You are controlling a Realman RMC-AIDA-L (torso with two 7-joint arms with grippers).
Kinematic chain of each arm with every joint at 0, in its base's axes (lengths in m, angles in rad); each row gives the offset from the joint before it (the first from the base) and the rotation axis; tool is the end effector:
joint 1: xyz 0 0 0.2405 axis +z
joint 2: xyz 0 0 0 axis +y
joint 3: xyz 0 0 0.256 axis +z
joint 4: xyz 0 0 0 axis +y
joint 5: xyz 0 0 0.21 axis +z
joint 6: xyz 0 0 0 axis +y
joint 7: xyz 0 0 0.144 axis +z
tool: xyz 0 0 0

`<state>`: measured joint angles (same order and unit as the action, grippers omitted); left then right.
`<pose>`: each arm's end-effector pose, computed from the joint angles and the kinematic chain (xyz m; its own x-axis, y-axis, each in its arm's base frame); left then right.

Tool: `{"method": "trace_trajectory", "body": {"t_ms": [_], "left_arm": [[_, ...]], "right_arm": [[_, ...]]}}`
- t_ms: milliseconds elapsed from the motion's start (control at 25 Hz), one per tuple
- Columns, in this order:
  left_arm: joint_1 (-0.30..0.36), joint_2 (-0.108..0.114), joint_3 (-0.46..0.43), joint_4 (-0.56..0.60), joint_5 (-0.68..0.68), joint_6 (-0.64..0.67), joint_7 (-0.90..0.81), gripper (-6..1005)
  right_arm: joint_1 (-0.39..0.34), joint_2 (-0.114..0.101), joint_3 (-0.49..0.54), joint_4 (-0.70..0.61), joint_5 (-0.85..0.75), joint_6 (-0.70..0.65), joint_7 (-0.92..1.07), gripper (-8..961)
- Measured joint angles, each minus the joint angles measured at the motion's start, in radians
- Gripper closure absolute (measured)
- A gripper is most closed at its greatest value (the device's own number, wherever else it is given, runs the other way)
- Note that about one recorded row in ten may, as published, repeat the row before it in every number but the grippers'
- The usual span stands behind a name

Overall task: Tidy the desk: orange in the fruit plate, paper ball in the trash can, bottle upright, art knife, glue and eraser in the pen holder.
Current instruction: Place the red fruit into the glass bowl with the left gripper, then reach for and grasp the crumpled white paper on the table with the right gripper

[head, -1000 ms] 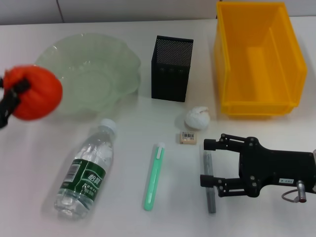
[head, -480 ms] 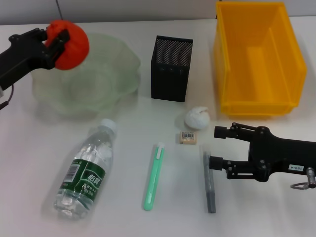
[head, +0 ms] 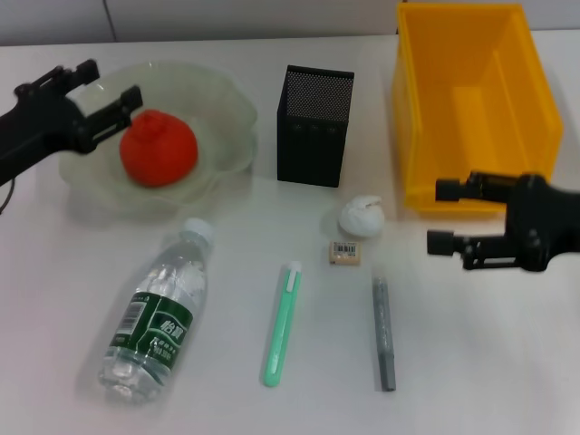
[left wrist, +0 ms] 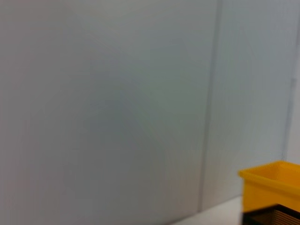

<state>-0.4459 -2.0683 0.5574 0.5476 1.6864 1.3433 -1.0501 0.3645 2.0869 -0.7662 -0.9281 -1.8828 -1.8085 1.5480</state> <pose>-0.3065 0.3435 0.0346 0.7392 0.1225 0.6623 0.5611 -0.6560 -0.5049 0.2547 0.2854 0.0370 0.7577 -0.3544 -0.5480 -0.4365 -0.8995 -0.0217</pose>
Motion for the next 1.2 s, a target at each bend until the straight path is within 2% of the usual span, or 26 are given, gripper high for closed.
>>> {"method": "trace_trajectory", "body": {"t_ms": [40, 80, 120, 160, 240, 280, 320, 400, 520, 640, 680, 720, 840, 960, 1200], "left_arm": [[0.021, 0.001, 0.018, 0.028, 0.0, 0.025, -0.013, 464], [0.043, 0.001, 0.039, 0.054, 0.0, 0.063, -0.021, 428], [0.071, 0.002, 0.064, 0.083, 0.0, 0.105, -0.026, 315], [0.094, 0.001, 0.083, 0.099, 0.0, 0.144, -0.025, 201], [0.128, 0.001, 0.101, 0.111, -0.001, 0.194, -0.018, 197], [0.14, 0.0, 0.104, 0.11, -0.001, 0.204, -0.012, 195], [0.149, -0.001, 0.105, 0.104, -0.001, 0.21, -0.008, 193], [0.161, -0.001, 0.107, 0.086, 0.0, 0.211, -0.002, 189], [0.168, 0.0, 0.108, 0.065, 0.001, 0.21, 0.0, 190], [0.174, 0.0, 0.108, 0.062, 0.001, 0.211, 0.001, 190], [0.177, 0.001, 0.108, 0.062, 0.001, 0.212, 0.002, 190], [0.178, 0.001, 0.108, 0.062, 0.001, 0.212, 0.002, 191], [0.179, 0.0, 0.11, 0.062, 0.001, 0.212, 0.002, 191], [0.174, 0.0, 0.118, 0.061, 0.001, 0.206, 0.002, 192], [0.168, -0.002, 0.136, 0.06, 0.001, 0.191, 0.01, 193]], "right_arm": [[0.005, 0.0, -0.015, -0.072, -0.004, -0.007, 0.07, 110], [0.016, -0.001, -0.052, -0.209, -0.016, -0.007, 0.212, 110], [0.016, -0.001, -0.052, -0.209, -0.016, -0.007, 0.212, 110], [0.023, -0.001, -0.081, -0.287, -0.028, -0.004, 0.296, 111], [0.049, -0.001, -0.153, -0.438, -0.073, 0.001, 0.448, 112], [0.088, -0.001, -0.242, -0.568, -0.154, 0.006, 0.55, 112], [0.088, -0.001, -0.242, -0.568, -0.154, 0.006, 0.55, 113], [0.144, -0.001, -0.355, -0.65, -0.281, 0.026, 0.631, 114], [0.251, -0.003, -0.494, -0.669, -0.466, 0.053, 0.752, 115], [0.333, 0.001, -0.61, -0.628, -0.576, 0.081, 0.889, 116], [0.354, 0.001, -0.697, -0.613, -0.646, 0.133, 1.041, 116], [0.354, 0.001, -0.697, -0.613, -0.646, 0.133, 1.041, 116], [0.368, 0.002, -0.784, -0.608, -0.711, 0.183, 1.251, 117], [0.362, 0.005, -0.82, -0.611, -0.711, 0.206, 1.355, 117], [0.3, 0.005, -0.841, -0.597, -0.652, 0.296, 1.406, 118]]}}
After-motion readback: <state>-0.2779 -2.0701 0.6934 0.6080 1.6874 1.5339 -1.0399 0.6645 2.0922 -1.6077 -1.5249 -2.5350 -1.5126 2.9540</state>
